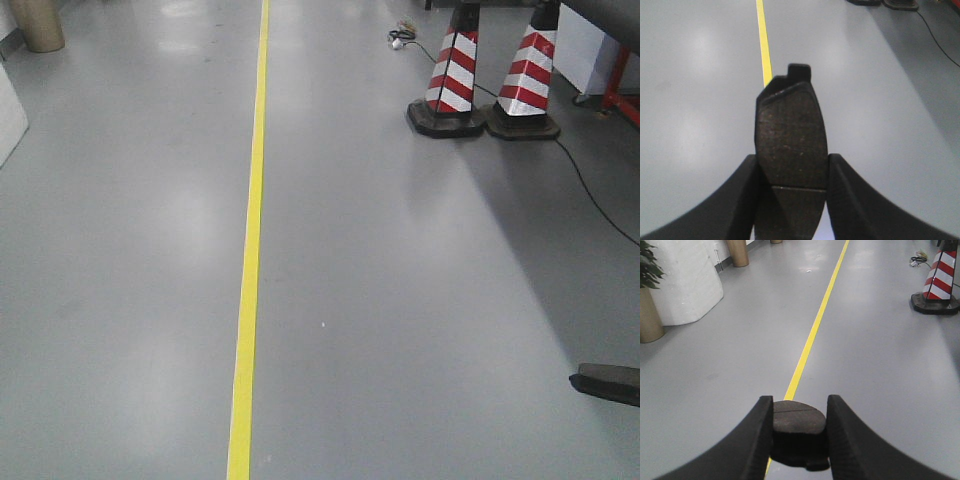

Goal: Move and align brake pads A on conveyor
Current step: 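Drive along the yellow floor line past the striped cones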

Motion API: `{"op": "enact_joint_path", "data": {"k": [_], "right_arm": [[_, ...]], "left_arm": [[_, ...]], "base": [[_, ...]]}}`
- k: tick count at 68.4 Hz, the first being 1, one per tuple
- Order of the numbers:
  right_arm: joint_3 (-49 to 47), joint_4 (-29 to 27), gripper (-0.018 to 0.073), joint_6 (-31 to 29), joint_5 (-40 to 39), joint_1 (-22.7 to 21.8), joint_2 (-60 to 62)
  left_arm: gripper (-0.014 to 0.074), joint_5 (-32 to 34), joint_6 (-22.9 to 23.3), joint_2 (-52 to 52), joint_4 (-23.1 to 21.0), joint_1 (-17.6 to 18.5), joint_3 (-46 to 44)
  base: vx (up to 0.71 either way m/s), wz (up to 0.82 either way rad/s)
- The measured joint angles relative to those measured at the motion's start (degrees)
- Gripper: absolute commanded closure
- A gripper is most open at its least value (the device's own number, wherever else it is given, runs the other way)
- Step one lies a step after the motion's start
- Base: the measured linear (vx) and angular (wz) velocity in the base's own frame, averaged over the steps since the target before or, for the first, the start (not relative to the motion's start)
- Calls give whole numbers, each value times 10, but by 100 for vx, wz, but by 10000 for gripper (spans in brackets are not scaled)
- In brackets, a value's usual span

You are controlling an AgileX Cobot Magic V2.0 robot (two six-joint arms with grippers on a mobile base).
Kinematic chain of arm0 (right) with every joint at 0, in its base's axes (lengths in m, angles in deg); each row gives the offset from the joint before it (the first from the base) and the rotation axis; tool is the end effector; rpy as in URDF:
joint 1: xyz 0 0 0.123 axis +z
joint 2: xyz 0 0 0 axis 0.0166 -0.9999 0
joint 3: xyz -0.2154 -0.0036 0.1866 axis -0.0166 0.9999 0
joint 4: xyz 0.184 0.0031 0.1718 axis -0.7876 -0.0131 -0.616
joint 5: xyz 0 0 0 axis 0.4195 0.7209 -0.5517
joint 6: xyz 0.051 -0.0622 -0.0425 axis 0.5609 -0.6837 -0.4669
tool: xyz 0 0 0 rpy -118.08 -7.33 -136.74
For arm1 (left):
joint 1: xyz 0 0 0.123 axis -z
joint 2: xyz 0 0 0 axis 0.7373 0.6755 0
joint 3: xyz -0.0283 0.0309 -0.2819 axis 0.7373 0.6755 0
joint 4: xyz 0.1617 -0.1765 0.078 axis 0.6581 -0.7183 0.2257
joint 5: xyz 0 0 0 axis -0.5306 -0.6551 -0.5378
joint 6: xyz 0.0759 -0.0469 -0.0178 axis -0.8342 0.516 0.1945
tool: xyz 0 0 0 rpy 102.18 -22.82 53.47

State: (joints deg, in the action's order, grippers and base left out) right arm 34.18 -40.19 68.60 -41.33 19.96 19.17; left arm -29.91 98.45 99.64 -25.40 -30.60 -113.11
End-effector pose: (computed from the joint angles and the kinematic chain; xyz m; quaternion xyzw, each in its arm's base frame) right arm 0.0429 0.0117 0.3198 -0.0927 0.7996 0.1174 0.5817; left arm 0.0226 0.0046 0.2952 -0.0086 0.8735 -0.0787 0.4804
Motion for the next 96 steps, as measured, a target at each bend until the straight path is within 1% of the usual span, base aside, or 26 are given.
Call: {"op": "enact_joint_path", "data": {"k": [44,96], "right_arm": [[0,0,564,0,0,0,0],[0,0,564,0,0,0,0]], "left_arm": [[603,0,0,0,0,0,0],[603,0,0,0,0,0,0]], "base": [[71,-2],[69,8]]}}
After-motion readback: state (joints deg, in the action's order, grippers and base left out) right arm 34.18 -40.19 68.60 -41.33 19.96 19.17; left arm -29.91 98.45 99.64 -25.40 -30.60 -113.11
